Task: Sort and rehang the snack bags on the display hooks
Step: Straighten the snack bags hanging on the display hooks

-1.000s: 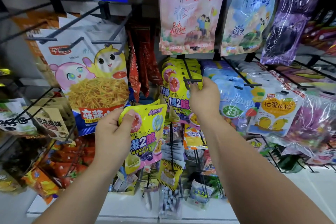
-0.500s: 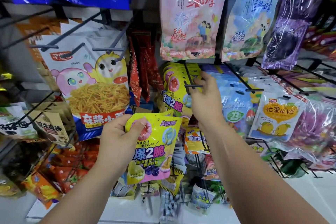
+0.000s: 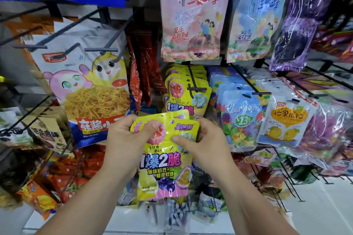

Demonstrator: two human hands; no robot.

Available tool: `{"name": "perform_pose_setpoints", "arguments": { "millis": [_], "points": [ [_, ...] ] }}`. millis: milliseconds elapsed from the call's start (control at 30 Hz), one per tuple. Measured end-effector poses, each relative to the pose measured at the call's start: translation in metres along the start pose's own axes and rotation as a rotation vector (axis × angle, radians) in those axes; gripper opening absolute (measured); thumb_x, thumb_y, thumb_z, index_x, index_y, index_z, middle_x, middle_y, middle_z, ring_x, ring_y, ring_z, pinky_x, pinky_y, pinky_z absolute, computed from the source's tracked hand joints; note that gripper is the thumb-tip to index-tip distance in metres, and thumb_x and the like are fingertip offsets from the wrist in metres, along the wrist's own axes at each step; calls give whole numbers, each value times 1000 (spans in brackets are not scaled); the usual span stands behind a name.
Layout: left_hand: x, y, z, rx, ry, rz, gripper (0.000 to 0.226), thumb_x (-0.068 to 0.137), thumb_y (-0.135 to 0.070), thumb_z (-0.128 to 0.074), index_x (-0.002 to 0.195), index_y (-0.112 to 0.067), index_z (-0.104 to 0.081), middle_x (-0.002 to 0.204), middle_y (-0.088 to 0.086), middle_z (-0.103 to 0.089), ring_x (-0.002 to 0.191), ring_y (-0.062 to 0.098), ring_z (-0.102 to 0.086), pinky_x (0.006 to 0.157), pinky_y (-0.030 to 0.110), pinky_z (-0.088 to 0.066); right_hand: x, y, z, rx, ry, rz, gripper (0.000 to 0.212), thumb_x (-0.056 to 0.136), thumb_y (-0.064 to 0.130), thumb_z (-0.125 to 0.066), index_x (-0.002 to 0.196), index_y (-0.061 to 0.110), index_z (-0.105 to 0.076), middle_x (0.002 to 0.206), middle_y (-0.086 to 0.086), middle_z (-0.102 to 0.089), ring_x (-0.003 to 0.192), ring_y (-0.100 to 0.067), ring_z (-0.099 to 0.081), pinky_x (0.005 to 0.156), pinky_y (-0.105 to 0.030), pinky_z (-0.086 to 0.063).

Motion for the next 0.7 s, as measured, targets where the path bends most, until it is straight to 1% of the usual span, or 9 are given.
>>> {"name": "perform_pose_setpoints", "arguments": {
  "millis": [100,167,233,267,333,400,533,633,700],
  "points": [
    [-1,-1,-3,-46,37,27,7,76,-26,-79,71,-22,-79,72,7,-76,64,20,-68,62,36,-59,3,-3,1,22,-67,40,26,77,28,-89,95,31,-71,76,7,-74,59,-5,-57,61,-27,-52],
    [-2,0,-3,-87,77,42,12,76,-32,-75,75,-21,-81,81,8,-79,73,23,-73,70,39,-62,4,-5,2,32,-117,44,24,78,29,-88,94,29,-71,69,3,-69,56,-8,-51,55,-22,-46],
    [-1,1,-1,-129,99,57,19,79,-36,-71,81,-21,-82,91,11,-80,87,31,-75,83,48,-62,6,-7,4,65,-157,33,19,81,25,-86,93,24,-71,69,5,-71,57,-10,-55,54,-21,-47],
    [-1,1,0,-128,101,51,21,82,-37,-69,84,-21,-83,94,13,-80,93,34,-74,89,53,-60,8,-9,6,78,-171,34,14,84,23,-83,92,23,-71,72,3,-73,60,-14,-60,56,-25,-51],
    [1,2,2,-88,78,23,22,86,-36,-66,83,-23,-83,94,13,-79,92,32,-73,95,57,-56,11,-10,11,73,-199,43,8,91,24,-77,87,21,-71,78,-3,-75,72,-25,-68,68,-44,-59],
    [1,1,4,-51,36,3,22,88,-34,-65,79,-25,-82,88,10,-79,87,28,-71,93,56,-55,16,-10,18,62,-237,66,14,94,31,-71,85,21,-69,80,-8,-73,78,-33,-67,76,-58,-56],
    [4,5,11,93,-38,-57,24,98,-26,-64,80,-27,-79,86,13,-75,85,36,-68,87,52,-54,27,-7,30,39,-290,102,22,95,37,-68,86,17,-66,82,-20,-69,77,-41,-64,74,-60,-54],
    [8,12,18,169,-64,-102,25,98,-38,-64,82,-21,-74,84,25,-69,71,25,-59,73,45,-51,34,-5,34,-25,-314,137,52,90,52,-64,87,0,-55,83,-36,-55,63,-41,-46,57,-51,-41],
    [8,14,21,195,-72,-112,37,91,-50,-62,81,-16,-72,85,33,-64,71,23,-53,70,40,-46,37,-3,34,-56,-317,147,50,95,44,-65,87,-3,-51,79,-36,-46,60,-28,-32,56,-38,-29]
  ]
}}
Point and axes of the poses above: each hand's wrist, its own x-axis towards the middle knuckle, its own z-axis out of the back of the hand, y = z × x, the point moved 1 cm from there along x, towards the middle knuckle
